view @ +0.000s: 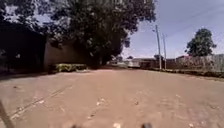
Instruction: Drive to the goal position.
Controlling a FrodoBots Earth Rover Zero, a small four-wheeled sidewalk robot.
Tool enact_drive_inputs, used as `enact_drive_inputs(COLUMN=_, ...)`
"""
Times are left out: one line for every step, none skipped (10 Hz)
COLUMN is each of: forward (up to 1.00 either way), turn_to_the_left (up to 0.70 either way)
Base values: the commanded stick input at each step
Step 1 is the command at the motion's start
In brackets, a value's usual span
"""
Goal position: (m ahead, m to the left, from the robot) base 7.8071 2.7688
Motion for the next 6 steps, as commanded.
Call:
enact_drive_inputs(forward=0.7, turn_to_the_left=0.0)
enact_drive_inputs(forward=0.7, turn_to_the_left=0.0)
enact_drive_inputs(forward=0.7, turn_to_the_left=0.0)
enact_drive_inputs(forward=0.7, turn_to_the_left=0.0)
enact_drive_inputs(forward=0.7, turn_to_the_left=0.0)
enact_drive_inputs(forward=0.7, turn_to_the_left=0.0)
